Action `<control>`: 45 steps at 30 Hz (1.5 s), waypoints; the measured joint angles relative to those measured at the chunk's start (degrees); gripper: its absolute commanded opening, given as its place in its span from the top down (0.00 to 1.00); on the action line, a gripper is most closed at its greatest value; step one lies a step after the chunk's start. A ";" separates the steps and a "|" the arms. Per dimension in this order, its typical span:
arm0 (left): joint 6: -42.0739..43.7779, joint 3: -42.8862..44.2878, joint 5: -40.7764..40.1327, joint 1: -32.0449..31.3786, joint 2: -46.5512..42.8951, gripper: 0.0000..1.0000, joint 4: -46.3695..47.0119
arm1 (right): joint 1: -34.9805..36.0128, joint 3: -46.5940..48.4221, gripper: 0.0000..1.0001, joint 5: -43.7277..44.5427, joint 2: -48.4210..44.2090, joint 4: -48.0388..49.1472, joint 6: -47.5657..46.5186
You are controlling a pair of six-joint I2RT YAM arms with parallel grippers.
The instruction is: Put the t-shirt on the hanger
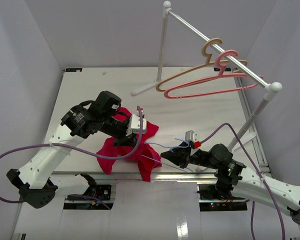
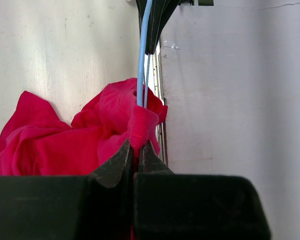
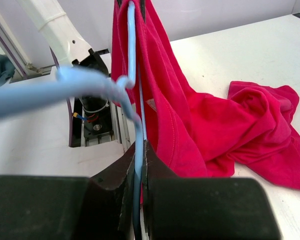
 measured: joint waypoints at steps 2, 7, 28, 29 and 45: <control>-0.23 -0.35 0.75 0.02 0.40 0.86 0.53 | 0.00 0.18 0.92 0.00 0.02 -0.13 -0.25; -0.49 -0.52 1.31 0.07 1.27 0.83 0.33 | -0.02 2.96 0.92 0.08 1.96 -1.81 -0.91; -3.42 -1.23 6.11 -2.95 6.10 0.91 9.39 | 0.31 9.74 0.92 -0.07 11.29 -3.55 -2.47; -3.42 -1.32 6.23 -2.98 6.16 0.98 9.48 | 0.30 9.74 0.92 -0.02 11.46 -3.39 -2.46; -14.61 -7.51 1.26 -3.45 2.01 0.93 17.20 | 0.28 10.05 0.92 3.62 11.40 -5.67 -3.70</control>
